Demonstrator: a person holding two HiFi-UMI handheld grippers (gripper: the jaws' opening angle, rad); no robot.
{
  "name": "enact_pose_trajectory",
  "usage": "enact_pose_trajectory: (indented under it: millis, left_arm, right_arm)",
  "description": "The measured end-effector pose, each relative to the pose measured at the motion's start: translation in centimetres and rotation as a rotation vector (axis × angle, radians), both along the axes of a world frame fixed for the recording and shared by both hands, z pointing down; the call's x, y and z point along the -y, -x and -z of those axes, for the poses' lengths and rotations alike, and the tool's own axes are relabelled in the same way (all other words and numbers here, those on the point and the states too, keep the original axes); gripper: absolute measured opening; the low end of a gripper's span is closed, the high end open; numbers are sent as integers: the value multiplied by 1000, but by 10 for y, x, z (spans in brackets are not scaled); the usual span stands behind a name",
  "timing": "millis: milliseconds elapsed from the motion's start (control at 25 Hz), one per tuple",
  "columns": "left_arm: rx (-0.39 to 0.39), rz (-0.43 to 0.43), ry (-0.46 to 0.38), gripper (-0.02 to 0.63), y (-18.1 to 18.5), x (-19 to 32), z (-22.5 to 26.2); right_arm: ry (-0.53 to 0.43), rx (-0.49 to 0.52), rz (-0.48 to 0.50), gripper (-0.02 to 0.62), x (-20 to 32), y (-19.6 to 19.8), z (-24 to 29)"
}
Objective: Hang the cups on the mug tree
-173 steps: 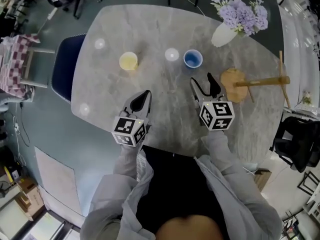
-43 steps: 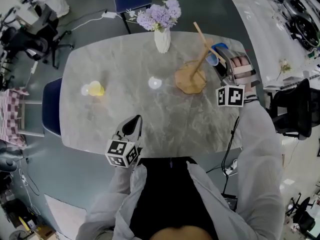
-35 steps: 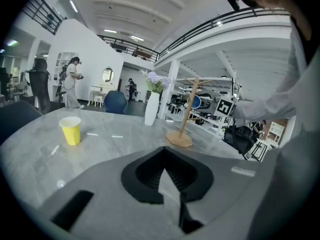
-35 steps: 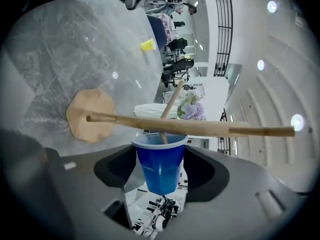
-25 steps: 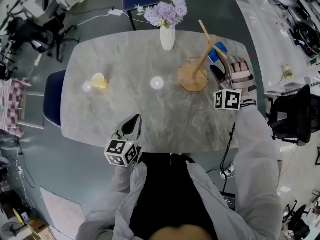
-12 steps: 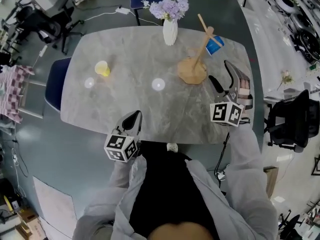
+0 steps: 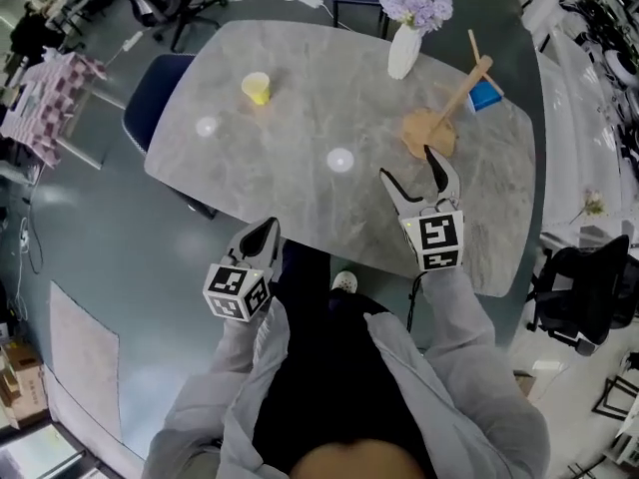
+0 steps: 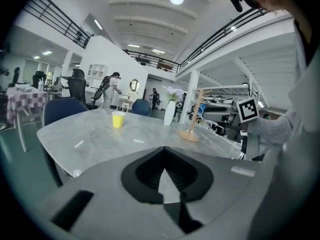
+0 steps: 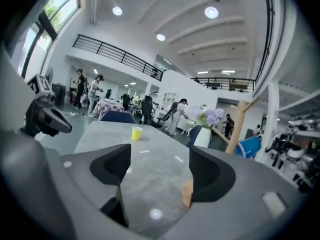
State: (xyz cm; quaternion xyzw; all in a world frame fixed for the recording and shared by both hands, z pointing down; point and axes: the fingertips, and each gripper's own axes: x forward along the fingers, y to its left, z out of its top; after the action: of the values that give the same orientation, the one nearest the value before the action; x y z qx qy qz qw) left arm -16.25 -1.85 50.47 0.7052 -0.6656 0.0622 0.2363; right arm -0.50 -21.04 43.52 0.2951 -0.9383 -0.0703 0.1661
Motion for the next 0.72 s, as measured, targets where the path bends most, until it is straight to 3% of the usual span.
enact_pose_trajectory:
  millis: [440,720]
  left_arm:
    - [-32,203,19,0,81,-35,-9]
    - [-41,308,36,0,175,-45,-5]
  right_arm:
    - [191,-15,256,376,-26,171,-55]
    - [353,16,237,388,7,298,-83]
